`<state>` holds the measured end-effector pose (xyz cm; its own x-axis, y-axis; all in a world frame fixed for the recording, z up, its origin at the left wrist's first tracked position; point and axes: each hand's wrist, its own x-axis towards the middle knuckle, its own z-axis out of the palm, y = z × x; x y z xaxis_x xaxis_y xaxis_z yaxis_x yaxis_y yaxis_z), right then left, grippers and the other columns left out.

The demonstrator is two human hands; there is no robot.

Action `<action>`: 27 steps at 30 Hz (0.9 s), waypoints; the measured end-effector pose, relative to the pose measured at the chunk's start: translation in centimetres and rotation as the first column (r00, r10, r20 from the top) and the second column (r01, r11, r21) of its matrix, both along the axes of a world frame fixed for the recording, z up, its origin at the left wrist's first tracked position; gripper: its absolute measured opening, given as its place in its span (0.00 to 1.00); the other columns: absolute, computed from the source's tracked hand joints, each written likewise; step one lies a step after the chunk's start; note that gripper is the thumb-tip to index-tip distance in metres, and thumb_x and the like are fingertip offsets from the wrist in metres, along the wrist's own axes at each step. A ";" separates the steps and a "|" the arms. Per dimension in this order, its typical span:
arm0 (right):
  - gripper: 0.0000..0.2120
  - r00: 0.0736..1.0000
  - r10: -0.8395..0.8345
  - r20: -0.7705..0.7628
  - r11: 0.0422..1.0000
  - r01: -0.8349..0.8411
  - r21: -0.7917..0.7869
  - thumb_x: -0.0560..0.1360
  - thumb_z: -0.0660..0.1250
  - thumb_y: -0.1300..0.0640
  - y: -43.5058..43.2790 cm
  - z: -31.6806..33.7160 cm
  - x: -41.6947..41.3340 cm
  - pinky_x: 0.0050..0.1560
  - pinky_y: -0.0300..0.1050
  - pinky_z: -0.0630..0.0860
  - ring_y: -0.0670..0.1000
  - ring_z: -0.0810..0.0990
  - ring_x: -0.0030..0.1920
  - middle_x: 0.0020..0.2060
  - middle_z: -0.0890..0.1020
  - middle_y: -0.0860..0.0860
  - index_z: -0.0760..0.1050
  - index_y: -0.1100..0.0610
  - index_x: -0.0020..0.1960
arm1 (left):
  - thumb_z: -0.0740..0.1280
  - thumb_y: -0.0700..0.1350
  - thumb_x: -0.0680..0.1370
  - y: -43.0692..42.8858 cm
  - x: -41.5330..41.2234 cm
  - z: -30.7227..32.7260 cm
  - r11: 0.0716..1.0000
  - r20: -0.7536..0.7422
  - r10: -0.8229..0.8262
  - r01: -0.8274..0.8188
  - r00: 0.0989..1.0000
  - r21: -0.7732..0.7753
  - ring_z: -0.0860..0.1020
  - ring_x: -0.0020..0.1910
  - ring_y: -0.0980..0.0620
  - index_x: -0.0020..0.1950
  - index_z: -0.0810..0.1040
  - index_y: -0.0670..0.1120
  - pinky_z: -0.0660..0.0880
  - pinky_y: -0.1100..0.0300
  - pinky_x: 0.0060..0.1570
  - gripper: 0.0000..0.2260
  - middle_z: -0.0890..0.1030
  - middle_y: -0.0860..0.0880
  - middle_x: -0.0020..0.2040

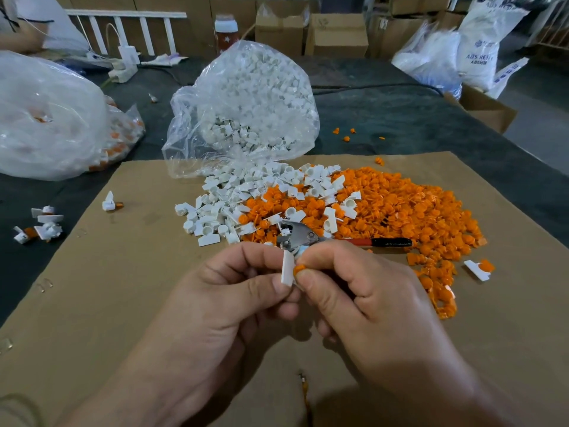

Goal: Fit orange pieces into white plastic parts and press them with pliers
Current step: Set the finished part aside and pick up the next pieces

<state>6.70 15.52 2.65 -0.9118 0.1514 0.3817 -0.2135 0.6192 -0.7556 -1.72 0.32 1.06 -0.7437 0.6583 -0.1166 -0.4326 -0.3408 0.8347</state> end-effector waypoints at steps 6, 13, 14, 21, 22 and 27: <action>0.03 1.000 -0.016 0.013 0.999 0.017 -0.034 0.78 0.62 0.48 -0.2 -0.4 -0.2 0.28 0.31 0.72 0.43 0.80 0.35 0.35 0.79 0.36 0.75 0.44 0.48 | 0.82 0.37 0.58 0.4 0.3 0.2 0.999 -0.026 0.037 -0.037 0.999 -0.026 0.82 0.31 0.50 0.43 0.86 0.40 0.80 0.61 0.31 0.15 0.83 0.39 0.36; 0.07 0.993 -0.117 -0.016 0.944 0.116 0.309 0.78 0.56 0.43 0.2 -0.5 -0.7 0.31 0.39 0.73 0.41 0.77 0.39 0.37 0.76 0.40 0.70 0.42 0.48 | 0.75 0.52 0.65 -0.2 0.0 -0.4 0.937 -0.345 0.020 -0.138 0.938 -0.321 0.82 0.39 0.45 0.53 0.85 0.50 0.82 0.42 0.48 0.18 0.85 0.42 0.43; 0.07 0.994 -0.107 -0.027 0.926 0.110 0.362 0.78 0.55 0.43 0.1 -0.4 -0.7 0.31 0.39 0.73 0.41 0.76 0.38 0.37 0.75 0.39 0.70 0.42 0.48 | 0.73 0.58 0.65 -0.2 0.0 -0.5 0.875 -0.477 -0.011 -0.222 0.879 -0.429 0.83 0.40 0.47 0.53 0.85 0.55 0.81 0.42 0.47 0.19 0.85 0.47 0.43; 0.02 1.000 0.023 -0.014 0.910 -0.015 0.415 0.79 0.62 0.53 0.2 -0.3 -0.3 0.34 0.42 0.72 0.44 0.74 0.39 0.40 0.74 0.42 0.73 0.48 0.50 | 0.74 0.55 0.64 0.0 0.1 -0.5 0.882 -0.537 0.023 -0.270 0.843 -0.387 0.82 0.39 0.45 0.50 0.84 0.55 0.81 0.44 0.41 0.15 0.83 0.48 0.39; 0.02 1.000 0.027 -0.006 0.912 -0.022 0.410 0.79 0.62 0.53 0.2 -0.2 -0.3 0.35 0.43 0.73 0.44 0.74 0.40 0.41 0.74 0.42 0.73 0.48 0.51 | 0.74 0.53 0.64 0.1 0.1 -0.5 0.886 -0.514 0.039 -0.268 0.857 -0.379 0.80 0.37 0.43 0.49 0.84 0.54 0.80 0.41 0.42 0.15 0.81 0.46 0.37; 0.16 0.977 -0.212 -0.001 0.806 0.176 0.565 0.76 0.65 0.50 2.0 0.0 -0.5 0.55 0.44 0.73 0.50 0.73 0.55 0.55 0.76 0.47 0.72 0.50 0.63 | 0.74 0.37 0.65 0.2 -0.4 -0.2 0.936 -0.273 0.158 -0.232 0.949 -0.265 0.75 0.26 0.48 0.41 0.83 0.46 0.76 0.55 0.27 0.08 0.78 0.43 0.30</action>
